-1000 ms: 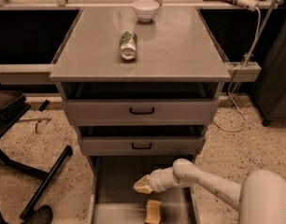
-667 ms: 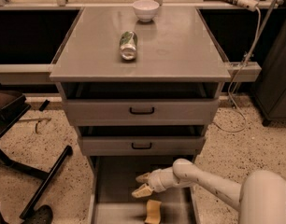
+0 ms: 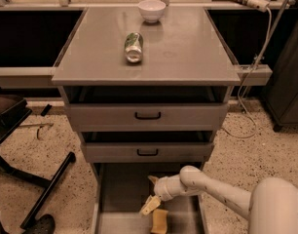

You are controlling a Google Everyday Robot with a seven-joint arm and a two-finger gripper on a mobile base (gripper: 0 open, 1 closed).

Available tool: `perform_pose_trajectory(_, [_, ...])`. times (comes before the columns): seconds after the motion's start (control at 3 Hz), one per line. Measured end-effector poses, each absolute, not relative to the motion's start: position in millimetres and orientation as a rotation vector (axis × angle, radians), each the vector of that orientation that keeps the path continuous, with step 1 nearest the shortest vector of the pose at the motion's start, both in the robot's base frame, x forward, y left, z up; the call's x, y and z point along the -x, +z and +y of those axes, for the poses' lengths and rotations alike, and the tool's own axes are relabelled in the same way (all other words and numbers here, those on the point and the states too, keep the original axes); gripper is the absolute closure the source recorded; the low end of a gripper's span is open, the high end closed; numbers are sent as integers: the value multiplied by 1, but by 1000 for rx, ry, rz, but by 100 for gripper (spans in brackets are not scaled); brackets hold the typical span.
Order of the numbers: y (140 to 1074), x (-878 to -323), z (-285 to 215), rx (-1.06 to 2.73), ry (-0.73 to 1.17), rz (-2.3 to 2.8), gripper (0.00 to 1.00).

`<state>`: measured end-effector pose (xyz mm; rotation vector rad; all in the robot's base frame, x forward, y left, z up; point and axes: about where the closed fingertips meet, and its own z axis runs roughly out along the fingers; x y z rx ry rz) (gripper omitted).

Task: Pick sponge from bottom drawer and place on counter

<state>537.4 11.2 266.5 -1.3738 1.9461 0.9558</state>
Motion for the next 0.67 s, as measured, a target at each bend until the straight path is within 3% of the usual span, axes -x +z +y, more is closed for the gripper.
perform_pose_trajectory(0.67, [260, -522, -11, 1626, 908, 1991, 0])
